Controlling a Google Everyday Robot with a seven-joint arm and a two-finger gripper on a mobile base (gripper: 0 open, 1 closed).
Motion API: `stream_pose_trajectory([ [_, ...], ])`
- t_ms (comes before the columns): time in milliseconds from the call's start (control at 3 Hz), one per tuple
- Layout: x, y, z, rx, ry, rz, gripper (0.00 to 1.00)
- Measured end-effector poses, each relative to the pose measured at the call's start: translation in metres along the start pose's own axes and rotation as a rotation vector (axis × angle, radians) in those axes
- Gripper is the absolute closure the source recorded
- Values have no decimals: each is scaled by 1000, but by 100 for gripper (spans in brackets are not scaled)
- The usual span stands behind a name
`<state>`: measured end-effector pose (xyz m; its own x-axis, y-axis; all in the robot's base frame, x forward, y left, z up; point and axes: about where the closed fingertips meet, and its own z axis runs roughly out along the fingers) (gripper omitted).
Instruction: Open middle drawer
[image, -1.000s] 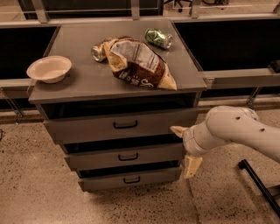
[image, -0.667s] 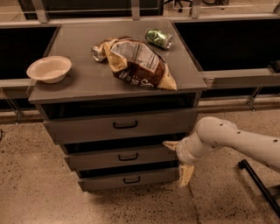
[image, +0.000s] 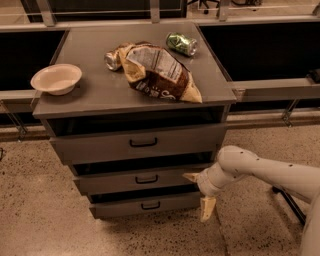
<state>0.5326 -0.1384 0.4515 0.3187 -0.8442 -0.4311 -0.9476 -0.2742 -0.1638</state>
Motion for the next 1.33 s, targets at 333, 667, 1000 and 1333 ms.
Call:
stream_pose_trajectory([
  [333, 8, -25, 13, 42, 28, 15, 0],
  [667, 20, -43, 18, 75, 53, 43, 0],
  [1000, 28, -50, 17, 95, 66, 61, 0],
  [1333, 33, -51, 8, 122, 68, 67, 0],
])
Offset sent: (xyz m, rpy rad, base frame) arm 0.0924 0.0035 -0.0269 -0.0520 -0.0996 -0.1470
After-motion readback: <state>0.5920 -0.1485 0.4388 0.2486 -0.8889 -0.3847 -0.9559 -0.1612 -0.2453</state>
